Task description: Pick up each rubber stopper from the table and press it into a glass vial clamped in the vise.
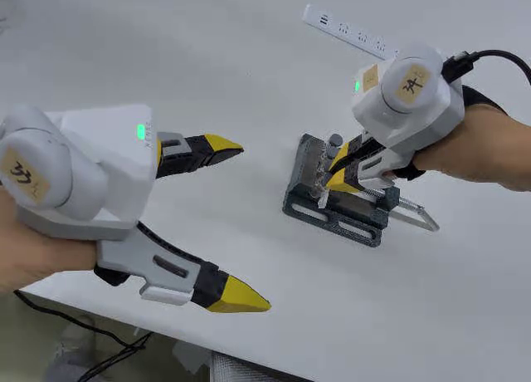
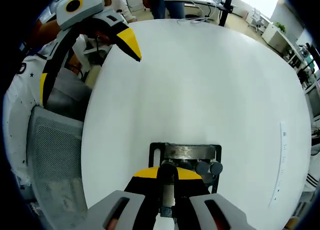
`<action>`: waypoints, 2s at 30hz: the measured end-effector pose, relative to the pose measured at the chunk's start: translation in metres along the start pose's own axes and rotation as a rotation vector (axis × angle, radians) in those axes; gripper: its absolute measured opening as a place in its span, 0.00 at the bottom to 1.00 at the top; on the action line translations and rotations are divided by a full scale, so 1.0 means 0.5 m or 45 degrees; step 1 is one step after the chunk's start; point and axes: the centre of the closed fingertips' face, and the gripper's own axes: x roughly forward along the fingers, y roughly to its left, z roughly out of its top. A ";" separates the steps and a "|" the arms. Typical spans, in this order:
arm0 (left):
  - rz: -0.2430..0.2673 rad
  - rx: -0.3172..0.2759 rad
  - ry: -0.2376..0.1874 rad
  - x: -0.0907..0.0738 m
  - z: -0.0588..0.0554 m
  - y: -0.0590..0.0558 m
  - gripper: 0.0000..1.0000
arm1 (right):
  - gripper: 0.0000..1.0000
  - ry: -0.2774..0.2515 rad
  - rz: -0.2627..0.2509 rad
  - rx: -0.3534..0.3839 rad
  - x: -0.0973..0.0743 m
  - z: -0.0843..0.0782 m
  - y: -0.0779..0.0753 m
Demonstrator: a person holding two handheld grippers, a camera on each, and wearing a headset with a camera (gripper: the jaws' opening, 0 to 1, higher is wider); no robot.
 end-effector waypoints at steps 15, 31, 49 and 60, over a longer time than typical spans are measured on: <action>-0.001 -0.006 -0.002 0.001 0.000 0.001 0.99 | 0.05 0.017 -0.003 -0.012 0.004 0.000 -0.004; -0.005 -0.012 -0.016 0.004 0.004 -0.003 0.99 | 0.07 0.015 0.002 -0.021 0.004 0.001 -0.005; -0.005 -0.023 -0.023 0.005 0.005 -0.003 0.99 | 0.10 -0.024 -0.012 -0.020 -0.006 0.008 0.005; -0.011 -0.023 -0.024 0.008 0.006 -0.004 0.98 | 0.06 -0.035 -0.023 -0.020 -0.012 0.004 0.001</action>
